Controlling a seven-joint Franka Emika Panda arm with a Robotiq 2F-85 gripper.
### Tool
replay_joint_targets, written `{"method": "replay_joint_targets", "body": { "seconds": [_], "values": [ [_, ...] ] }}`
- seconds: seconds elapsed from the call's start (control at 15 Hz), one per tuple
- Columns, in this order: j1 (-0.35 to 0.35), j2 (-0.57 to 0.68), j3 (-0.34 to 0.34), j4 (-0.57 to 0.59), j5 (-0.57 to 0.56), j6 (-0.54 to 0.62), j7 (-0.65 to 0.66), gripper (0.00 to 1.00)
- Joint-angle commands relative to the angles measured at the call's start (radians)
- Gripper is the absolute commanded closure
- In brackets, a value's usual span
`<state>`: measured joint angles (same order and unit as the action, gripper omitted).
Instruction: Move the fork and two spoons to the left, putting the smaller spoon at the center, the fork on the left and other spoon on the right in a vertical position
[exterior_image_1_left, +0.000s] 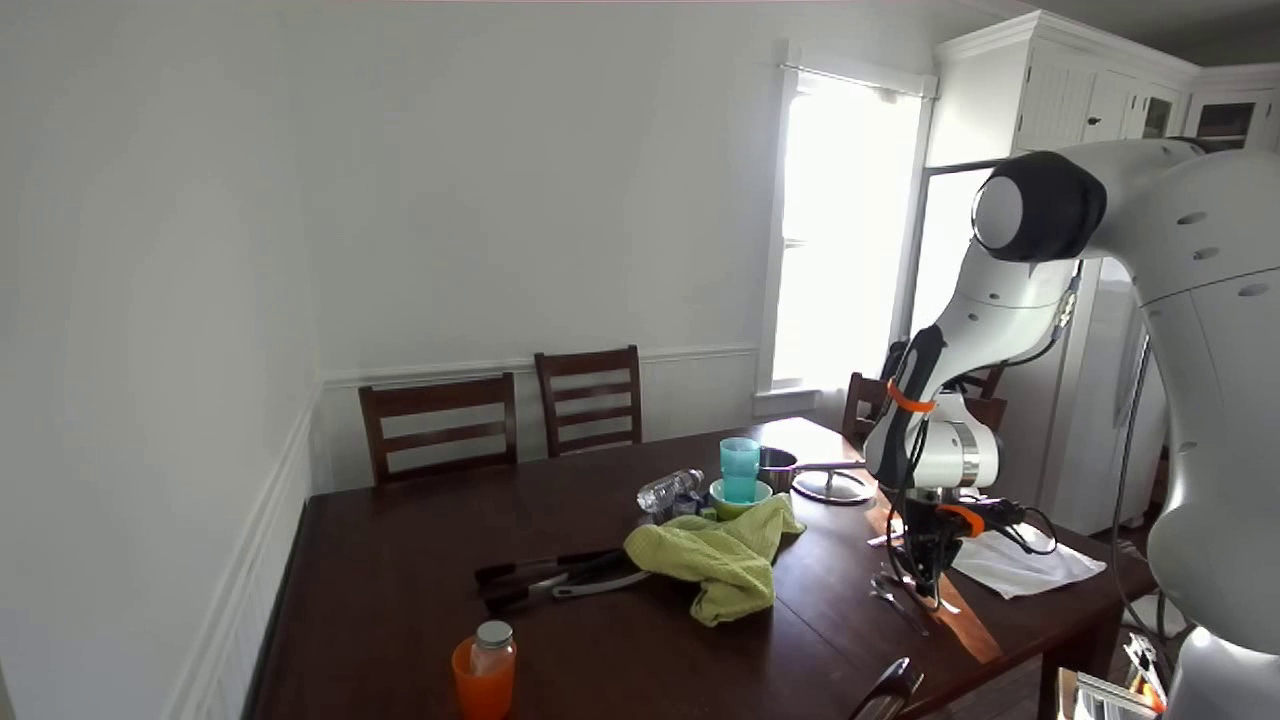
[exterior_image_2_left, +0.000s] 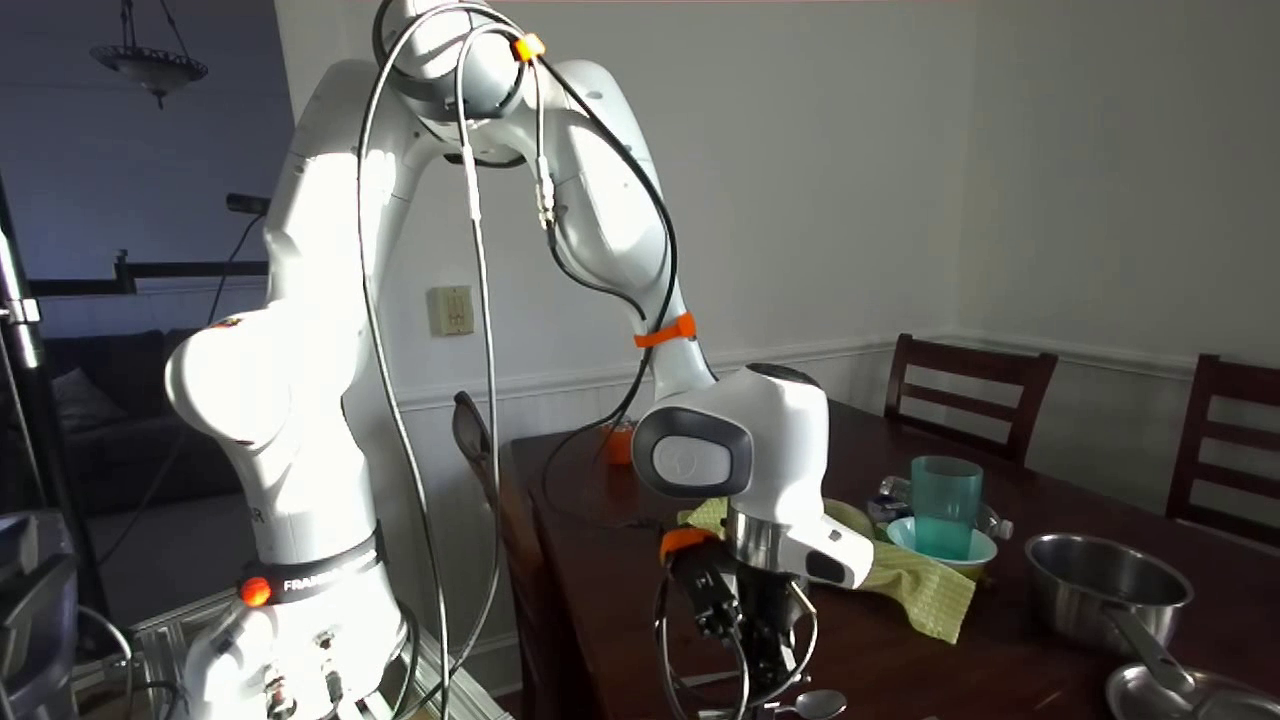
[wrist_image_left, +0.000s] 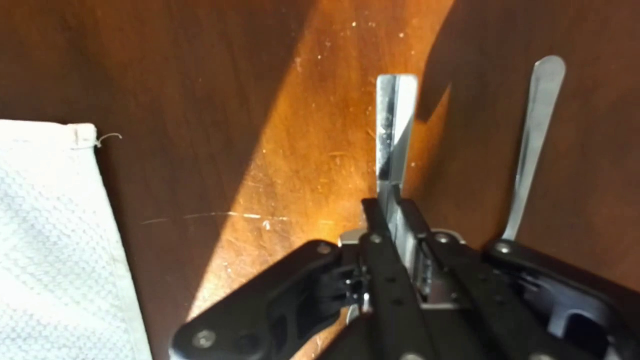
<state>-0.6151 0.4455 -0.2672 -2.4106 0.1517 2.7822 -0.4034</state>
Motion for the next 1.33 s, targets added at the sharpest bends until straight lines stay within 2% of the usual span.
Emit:
{"method": "replay_joint_targets", "body": {
  "seconds": [0.0, 0.07, 0.13, 0.2, 0.6, 0.8, 1.27],
  "values": [
    [-0.025, 0.008, 0.023, -0.008, -0.022, 0.001, 0.000, 0.97],
    [-0.025, 0.013, 0.024, -0.006, -0.021, 0.003, 0.003, 0.97],
    [-0.028, 0.015, 0.027, -0.005, -0.015, 0.008, 0.006, 0.64],
    [-0.028, 0.013, 0.026, -0.006, -0.015, 0.005, 0.009, 0.63],
    [-0.083, -0.074, 0.048, 0.003, 0.036, -0.061, 0.012, 0.22],
    [-0.077, -0.070, 0.016, 0.081, 0.079, -0.118, 0.129, 0.02],
    [-0.026, 0.083, -0.024, 0.292, 0.134, -0.102, 0.490, 0.00]
  ]
}}
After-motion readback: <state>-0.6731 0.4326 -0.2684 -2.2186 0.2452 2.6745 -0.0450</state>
